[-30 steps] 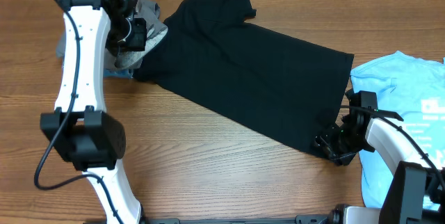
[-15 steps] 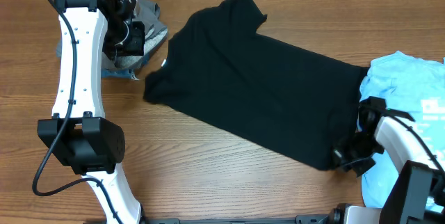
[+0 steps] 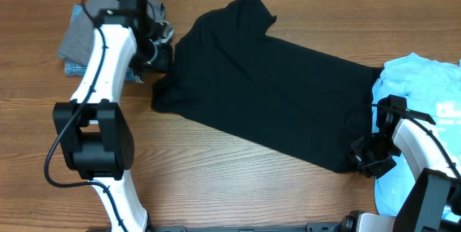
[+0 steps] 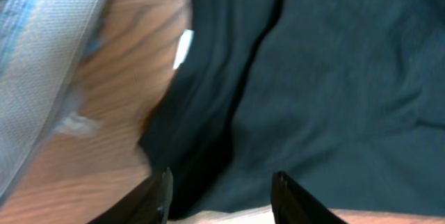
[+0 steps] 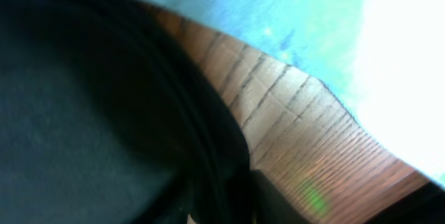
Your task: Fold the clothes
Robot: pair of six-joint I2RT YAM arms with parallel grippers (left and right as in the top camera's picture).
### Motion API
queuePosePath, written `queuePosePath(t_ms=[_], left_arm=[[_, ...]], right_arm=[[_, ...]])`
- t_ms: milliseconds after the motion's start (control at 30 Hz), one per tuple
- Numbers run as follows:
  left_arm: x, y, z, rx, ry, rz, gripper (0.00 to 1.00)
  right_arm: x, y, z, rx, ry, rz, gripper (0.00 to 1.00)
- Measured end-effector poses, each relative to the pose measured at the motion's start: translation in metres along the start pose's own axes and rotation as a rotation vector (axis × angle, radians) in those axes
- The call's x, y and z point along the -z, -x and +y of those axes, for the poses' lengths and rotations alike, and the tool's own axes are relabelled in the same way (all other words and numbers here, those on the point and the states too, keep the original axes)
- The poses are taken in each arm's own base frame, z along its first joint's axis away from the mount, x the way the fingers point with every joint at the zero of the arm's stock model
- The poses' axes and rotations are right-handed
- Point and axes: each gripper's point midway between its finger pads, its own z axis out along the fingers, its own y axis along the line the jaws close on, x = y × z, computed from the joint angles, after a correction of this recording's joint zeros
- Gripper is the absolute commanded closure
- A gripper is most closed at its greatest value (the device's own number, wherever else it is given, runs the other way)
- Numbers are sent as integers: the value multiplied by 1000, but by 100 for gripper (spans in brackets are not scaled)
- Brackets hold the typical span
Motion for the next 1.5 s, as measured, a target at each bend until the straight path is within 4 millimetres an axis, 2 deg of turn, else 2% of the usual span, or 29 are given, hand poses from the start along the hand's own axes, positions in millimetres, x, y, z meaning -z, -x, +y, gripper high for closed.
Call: queuePosePath(t_ms=[67, 200, 333, 400, 433, 500, 533, 600, 700, 833, 1067, 1200, 1267, 1300, 1333, 1367, 1400, 1500], left_arm=[[-15, 3, -6, -33, -15, -26, 57], [-36, 1, -13, -73, -27, -47, 84], [-50, 2, -12, -96, -22, -72, 95], [-54, 7, -11, -100, -20, -91, 95], [-57, 9, -10, -101, -21, -98, 91], [-62, 10, -12, -105, -36, -98, 67], [-66, 9, -13, -102, -46, -91, 63], [-73, 5, -14, -96, -63, -73, 61], [-80, 1, -15, -90, -76, -55, 67], [-82, 0, -17, -85, -91, -51, 96], [-83, 4, -25, -94, -142, -63, 96], [-73, 32, -28, -117, -146, -157, 96], [-68, 46, -28, -126, -142, -208, 96], [-67, 49, -28, -127, -140, -221, 89], [-66, 51, -28, -127, -140, -227, 73], [-66, 51, -28, -124, -140, -227, 49], [-66, 50, -28, -118, -141, -222, 43], [-69, 37, -28, -94, -146, -168, 46]], right_arm=[[0, 0, 0, 13, -1, -1, 53], [0, 0, 0, 19, 0, 0, 52], [0, 0, 0, 20, 1, -2, 52], [0, 1, 0, 20, 2, -3, 52], [0, 1, 0, 20, 2, -3, 52], [0, 1, 0, 21, 2, -3, 52], [0, 1, 0, 21, 2, -3, 52], [0, 1, 0, 21, 2, -3, 51], [0, 1, 1, 21, 2, -4, 51], [0, 1, 1, 23, 4, -6, 51], [0, 2, 2, 23, 7, -10, 49], [0, 3, 2, 23, 9, -11, 48], [0, 3, 2, 23, 9, -11, 48], [0, 3, 2, 23, 9, -12, 48], [0, 3, 2, 23, 9, -11, 47], [0, 3, 2, 23, 9, -11, 47], [0, 3, 2, 23, 8, -11, 47], [0, 3, 2, 23, 8, -10, 44]])
